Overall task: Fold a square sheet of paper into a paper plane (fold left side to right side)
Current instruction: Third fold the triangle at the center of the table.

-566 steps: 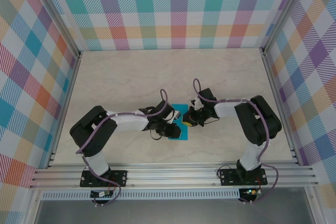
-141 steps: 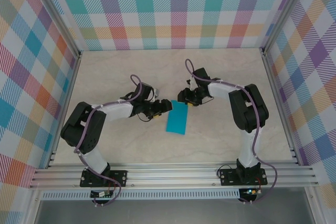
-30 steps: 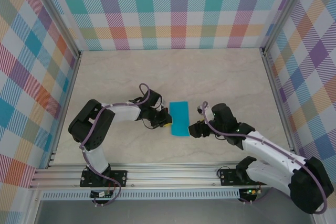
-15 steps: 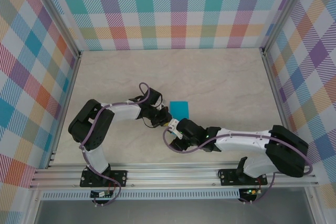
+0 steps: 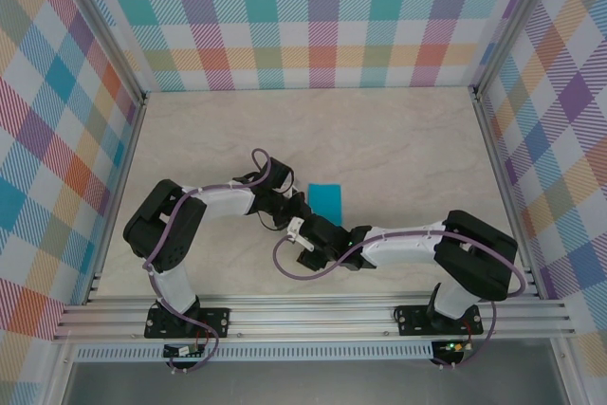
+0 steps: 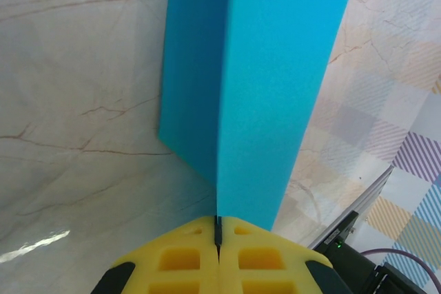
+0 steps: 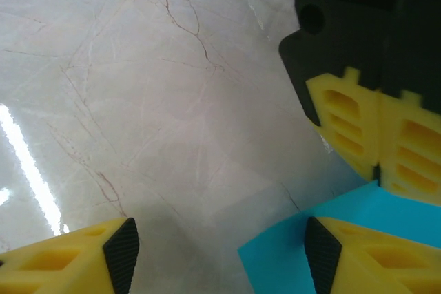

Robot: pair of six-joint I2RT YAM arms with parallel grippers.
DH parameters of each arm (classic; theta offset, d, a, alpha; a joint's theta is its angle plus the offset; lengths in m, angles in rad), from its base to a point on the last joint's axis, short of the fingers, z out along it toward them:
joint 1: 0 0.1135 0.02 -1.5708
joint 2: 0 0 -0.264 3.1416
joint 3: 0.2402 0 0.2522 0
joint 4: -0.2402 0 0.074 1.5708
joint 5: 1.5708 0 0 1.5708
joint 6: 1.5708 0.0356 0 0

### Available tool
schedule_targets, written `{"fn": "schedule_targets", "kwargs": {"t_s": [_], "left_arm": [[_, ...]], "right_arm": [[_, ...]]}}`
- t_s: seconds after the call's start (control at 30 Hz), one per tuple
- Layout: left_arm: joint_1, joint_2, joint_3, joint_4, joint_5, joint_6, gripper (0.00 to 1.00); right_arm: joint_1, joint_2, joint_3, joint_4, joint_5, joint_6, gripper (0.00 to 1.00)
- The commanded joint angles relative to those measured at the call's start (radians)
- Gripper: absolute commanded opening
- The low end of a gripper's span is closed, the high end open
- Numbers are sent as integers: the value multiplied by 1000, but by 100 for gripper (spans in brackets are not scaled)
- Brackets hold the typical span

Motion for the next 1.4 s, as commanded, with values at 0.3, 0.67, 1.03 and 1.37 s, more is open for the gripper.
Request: {"fn": "schedule_targets", "kwargs": {"t_s": [0.3, 0.67, 1.03, 1.37], "left_arm": [[-13, -23, 25, -26, 17, -9, 0], [-13, -21, 28, -41, 3, 3, 1], [11, -45, 55, -130, -24, 69, 16], [70, -86, 151, -330, -21, 222, 43]], "right_arm": [[6, 1, 8, 24, 76, -9, 41], [5, -30, -7, -1, 98, -5, 12], [5, -58, -38, -4, 89, 16, 0], [5, -35, -32, 5, 71, 58, 0]]}}
